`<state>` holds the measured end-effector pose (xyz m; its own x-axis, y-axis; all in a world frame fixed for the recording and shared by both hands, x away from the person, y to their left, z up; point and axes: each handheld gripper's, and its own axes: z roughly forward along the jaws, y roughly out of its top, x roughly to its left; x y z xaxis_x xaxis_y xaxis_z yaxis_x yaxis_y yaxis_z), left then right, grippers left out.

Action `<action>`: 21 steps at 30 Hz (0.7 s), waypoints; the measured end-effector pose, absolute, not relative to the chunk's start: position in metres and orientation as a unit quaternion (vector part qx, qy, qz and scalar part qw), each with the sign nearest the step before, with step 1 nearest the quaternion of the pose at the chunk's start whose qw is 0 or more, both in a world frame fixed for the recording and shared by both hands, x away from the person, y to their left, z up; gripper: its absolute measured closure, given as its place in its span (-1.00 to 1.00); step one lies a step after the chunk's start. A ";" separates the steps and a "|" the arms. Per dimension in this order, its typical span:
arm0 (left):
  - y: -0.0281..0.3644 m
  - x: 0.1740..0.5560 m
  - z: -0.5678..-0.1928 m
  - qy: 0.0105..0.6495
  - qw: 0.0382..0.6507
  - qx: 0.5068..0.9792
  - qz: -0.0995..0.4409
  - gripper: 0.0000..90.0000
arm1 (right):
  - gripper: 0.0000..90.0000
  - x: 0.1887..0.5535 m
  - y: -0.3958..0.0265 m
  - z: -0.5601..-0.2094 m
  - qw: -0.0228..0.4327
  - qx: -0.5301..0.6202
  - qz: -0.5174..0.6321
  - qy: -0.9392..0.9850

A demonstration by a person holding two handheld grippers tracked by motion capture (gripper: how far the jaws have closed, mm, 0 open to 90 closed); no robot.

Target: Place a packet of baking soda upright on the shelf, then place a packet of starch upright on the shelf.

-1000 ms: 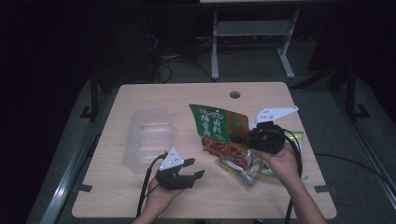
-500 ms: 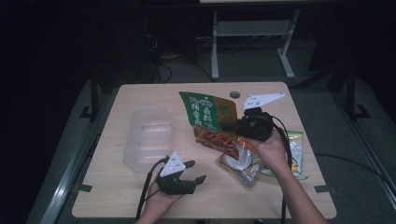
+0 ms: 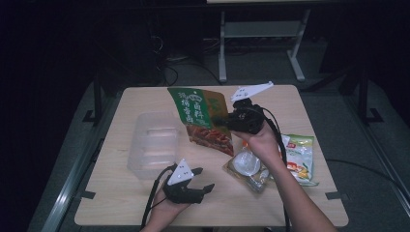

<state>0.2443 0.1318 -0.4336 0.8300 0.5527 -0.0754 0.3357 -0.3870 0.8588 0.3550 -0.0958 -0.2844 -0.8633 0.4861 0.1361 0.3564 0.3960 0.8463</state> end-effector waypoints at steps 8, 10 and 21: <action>0.131 0.244 -0.433 0.261 0.477 0.832 0.111 -0.29 | 1.00 0.360 -0.084 -0.279 0.066 0.250 0.487 0.834; 0.131 0.244 -0.434 0.259 0.476 0.833 0.112 -0.30 | 1.00 0.362 -0.080 -0.278 0.064 0.249 0.487 0.835; 0.133 0.244 -0.434 0.263 0.479 0.830 0.110 -0.30 | 1.00 0.374 -0.061 -0.275 0.060 0.247 0.488 0.835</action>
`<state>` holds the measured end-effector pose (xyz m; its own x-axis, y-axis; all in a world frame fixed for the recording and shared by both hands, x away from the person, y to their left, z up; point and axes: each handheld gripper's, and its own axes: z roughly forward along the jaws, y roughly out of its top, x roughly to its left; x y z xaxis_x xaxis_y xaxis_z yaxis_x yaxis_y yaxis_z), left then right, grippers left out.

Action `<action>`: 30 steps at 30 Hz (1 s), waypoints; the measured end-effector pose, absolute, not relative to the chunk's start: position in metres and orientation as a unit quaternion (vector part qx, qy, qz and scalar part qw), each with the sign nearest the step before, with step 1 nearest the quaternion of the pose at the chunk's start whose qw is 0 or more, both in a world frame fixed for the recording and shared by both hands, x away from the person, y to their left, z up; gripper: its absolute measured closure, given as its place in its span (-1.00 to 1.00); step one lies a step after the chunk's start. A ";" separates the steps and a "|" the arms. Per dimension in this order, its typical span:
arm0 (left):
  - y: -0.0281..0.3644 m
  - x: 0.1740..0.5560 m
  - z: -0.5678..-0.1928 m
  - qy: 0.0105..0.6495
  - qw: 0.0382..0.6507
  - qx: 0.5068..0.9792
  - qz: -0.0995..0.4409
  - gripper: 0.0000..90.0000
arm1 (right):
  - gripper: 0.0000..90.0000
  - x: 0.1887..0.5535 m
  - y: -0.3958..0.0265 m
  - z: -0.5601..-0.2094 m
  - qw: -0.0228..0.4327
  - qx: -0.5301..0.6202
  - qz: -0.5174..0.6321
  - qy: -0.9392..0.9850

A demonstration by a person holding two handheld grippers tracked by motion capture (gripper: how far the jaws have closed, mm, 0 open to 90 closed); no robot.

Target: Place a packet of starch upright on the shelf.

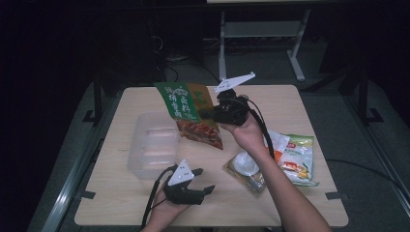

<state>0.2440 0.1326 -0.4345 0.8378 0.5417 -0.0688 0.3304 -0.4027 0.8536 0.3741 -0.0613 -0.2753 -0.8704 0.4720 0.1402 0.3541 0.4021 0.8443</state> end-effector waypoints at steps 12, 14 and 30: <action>0.133 0.241 -0.436 0.260 0.477 0.832 0.117 -0.31 | 1.00 0.390 -0.018 -0.273 0.052 0.231 0.496 0.836; 0.132 0.240 -0.436 0.259 0.476 0.832 0.115 -0.32 | 1.00 0.392 -0.012 -0.272 0.051 0.229 0.499 0.834; 0.132 0.243 -0.436 0.259 0.475 0.835 0.104 -0.32 | 1.00 0.427 0.029 -0.277 0.058 0.228 0.504 0.831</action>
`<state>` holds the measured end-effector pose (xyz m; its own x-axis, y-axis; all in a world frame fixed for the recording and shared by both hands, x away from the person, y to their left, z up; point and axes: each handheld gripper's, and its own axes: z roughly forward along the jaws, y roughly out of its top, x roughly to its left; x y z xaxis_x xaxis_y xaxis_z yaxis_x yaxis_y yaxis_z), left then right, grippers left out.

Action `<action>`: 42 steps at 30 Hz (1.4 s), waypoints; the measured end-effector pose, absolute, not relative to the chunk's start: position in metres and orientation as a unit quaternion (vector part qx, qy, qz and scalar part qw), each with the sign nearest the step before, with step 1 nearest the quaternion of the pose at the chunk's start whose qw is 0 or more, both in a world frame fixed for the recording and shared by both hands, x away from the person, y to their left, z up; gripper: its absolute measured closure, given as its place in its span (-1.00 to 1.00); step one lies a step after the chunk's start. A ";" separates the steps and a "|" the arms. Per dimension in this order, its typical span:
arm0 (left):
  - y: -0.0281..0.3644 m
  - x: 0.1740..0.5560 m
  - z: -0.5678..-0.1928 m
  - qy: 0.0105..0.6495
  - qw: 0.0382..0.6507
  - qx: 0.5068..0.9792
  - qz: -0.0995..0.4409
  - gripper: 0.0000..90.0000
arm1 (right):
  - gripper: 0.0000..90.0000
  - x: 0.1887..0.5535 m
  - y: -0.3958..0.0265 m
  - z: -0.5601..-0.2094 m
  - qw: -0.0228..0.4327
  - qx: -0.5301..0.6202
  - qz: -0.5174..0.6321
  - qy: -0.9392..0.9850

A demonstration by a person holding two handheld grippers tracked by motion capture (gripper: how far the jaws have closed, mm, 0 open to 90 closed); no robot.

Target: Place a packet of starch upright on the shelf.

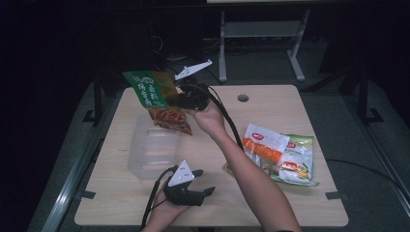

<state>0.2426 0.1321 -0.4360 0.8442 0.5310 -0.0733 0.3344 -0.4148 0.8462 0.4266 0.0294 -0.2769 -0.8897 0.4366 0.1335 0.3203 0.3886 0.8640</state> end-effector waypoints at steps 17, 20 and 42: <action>0.139 0.240 -0.437 0.251 0.463 0.842 0.115 -0.35 | 1.00 0.451 0.072 -0.312 0.054 0.241 0.513 0.822; 0.139 0.239 -0.438 0.253 0.463 0.842 0.114 -0.35 | 1.00 0.454 0.076 -0.320 0.051 0.245 0.516 0.819; 0.136 0.237 -0.438 0.241 0.462 0.846 0.117 -0.35 | 1.00 0.464 0.075 -0.337 0.043 0.248 0.524 0.813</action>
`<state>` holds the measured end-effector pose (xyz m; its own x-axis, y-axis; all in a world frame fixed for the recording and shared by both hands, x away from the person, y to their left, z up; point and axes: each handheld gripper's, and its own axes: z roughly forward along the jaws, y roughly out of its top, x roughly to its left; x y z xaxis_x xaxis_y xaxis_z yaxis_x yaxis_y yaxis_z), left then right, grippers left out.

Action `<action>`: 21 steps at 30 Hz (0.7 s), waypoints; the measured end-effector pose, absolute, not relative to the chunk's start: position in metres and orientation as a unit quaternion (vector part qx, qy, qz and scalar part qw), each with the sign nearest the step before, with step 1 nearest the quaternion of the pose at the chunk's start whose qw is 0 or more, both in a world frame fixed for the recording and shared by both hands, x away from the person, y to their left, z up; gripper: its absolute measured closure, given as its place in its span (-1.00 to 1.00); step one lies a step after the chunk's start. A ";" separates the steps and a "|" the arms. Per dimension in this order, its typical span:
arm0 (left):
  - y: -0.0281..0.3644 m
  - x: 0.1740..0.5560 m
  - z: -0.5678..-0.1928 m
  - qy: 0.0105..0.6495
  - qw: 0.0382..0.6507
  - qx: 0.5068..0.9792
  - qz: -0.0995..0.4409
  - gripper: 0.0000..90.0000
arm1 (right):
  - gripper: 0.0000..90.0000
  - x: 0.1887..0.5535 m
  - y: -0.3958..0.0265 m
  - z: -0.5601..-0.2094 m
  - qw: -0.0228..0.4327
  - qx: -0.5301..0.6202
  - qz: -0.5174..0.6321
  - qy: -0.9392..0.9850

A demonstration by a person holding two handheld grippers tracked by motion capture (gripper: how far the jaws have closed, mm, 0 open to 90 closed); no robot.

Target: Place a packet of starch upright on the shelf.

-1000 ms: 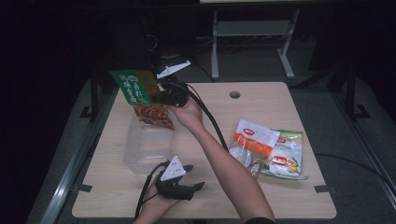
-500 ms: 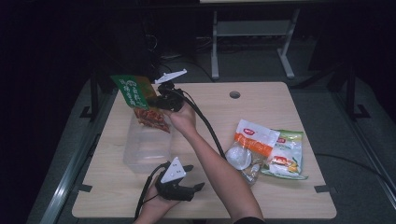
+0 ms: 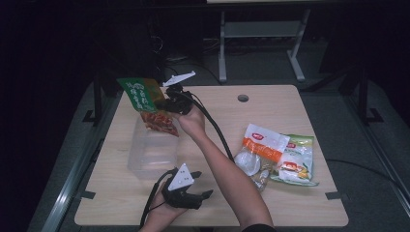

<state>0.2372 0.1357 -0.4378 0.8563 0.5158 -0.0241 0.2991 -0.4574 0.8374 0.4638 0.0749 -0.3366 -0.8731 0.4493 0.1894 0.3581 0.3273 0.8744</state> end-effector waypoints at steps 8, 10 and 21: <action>0.137 0.237 -0.437 0.236 0.462 0.846 0.122 -0.35 | 1.00 0.466 0.074 -0.352 0.038 0.276 0.532 0.800; 0.136 0.237 -0.437 0.235 0.462 0.846 0.122 -0.35 | 1.00 0.466 0.074 -0.353 0.043 0.276 0.530 0.801; 0.136 0.237 -0.437 0.233 0.460 0.848 0.123 -0.35 | 0.99 0.461 0.066 -0.369 0.053 0.279 0.512 0.811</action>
